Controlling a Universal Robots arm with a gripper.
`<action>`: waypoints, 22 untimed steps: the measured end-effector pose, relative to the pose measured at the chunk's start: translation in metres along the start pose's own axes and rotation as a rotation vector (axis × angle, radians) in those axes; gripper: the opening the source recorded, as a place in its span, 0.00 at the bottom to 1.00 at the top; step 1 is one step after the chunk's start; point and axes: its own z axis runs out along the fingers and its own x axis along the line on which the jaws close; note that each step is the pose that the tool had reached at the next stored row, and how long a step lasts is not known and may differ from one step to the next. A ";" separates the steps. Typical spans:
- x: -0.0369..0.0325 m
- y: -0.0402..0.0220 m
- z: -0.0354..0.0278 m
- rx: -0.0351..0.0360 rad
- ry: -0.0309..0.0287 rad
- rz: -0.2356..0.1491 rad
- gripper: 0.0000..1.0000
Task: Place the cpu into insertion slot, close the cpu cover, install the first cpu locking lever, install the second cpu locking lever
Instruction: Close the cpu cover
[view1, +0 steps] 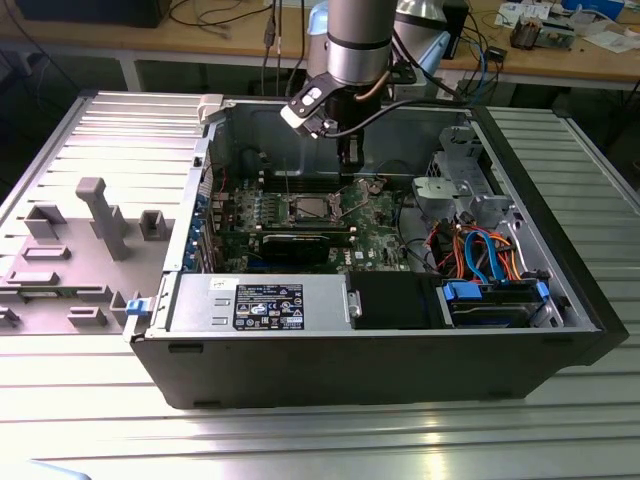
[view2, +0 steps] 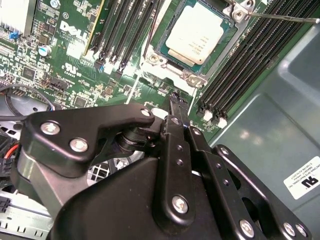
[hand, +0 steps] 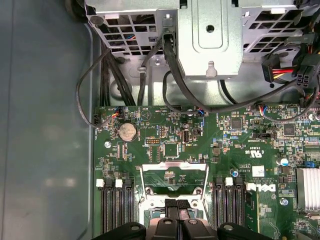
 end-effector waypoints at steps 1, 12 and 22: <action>0.0000 0.0000 -0.0011 0.0001 0.0002 0.000 0.11; 0.0002 0.0272 -0.0016 0.0071 0.0001 -0.001 0.11; 0.0004 0.0499 0.0040 0.0132 0.0010 -0.019 0.11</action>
